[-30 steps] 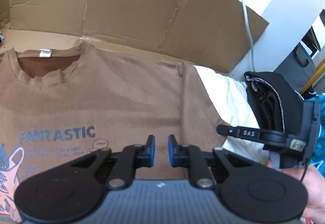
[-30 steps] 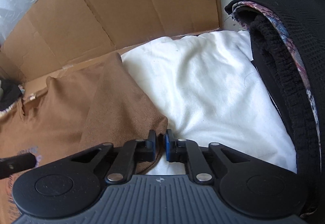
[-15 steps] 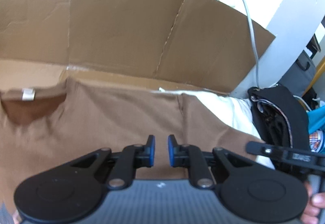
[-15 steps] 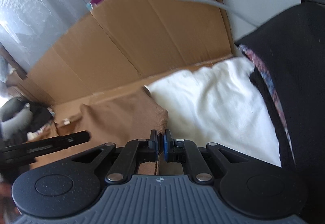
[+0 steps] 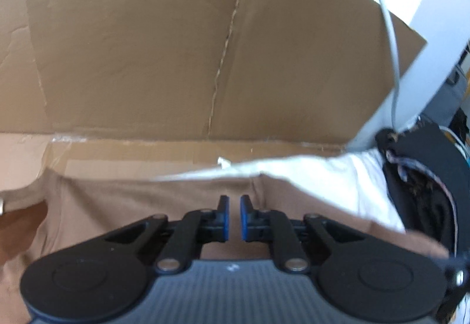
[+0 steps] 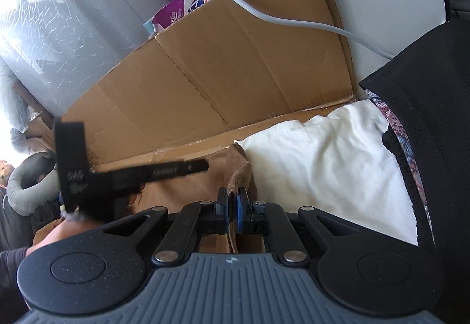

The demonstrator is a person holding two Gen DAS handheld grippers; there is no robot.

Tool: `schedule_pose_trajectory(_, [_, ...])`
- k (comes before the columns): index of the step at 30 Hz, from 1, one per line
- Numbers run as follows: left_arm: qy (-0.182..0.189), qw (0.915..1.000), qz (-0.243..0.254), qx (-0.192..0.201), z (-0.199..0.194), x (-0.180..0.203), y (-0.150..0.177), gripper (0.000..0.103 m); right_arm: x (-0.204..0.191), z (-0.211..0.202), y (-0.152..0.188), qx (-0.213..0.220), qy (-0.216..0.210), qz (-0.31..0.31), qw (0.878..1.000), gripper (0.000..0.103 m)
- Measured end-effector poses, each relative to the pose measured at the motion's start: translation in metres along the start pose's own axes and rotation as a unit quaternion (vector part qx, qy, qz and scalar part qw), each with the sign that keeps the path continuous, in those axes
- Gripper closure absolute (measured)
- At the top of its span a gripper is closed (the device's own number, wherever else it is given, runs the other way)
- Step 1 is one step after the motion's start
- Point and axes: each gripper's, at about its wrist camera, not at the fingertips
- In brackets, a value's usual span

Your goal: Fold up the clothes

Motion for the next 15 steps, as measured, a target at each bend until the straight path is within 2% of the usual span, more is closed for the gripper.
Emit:
schedule_pose_trajectory(6, [-0.001, 0.9999, -0.009, 0.003, 0.016, 0.007, -0.014, 0.095, -0.001, 0.000, -0.001, -0.001, 0.000, -0.002, 1.000, 0.100])
schedule_pose_trajectory(10, [-0.006, 0.9999, -0.009, -0.004, 0.027, 0.010, -0.012, 0.095, -0.004, 0.001, -0.002, -0.001, -0.003, -0.004, 1.000, 0.100])
schedule_pose_trajectory(15, [-0.013, 0.9992, 0.005, -0.036, 0.047, 0.010, 0.004, 0.095, -0.004, -0.001, -0.002, 0.000, -0.003, -0.002, 1.000, 0.100])
Point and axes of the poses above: each gripper's, at about its wrist camera, not at the fingertips, and z roughly the way its jaws point, x to its right, y to its underside, and after that the axes turned 14 degrees about -z, right-handed
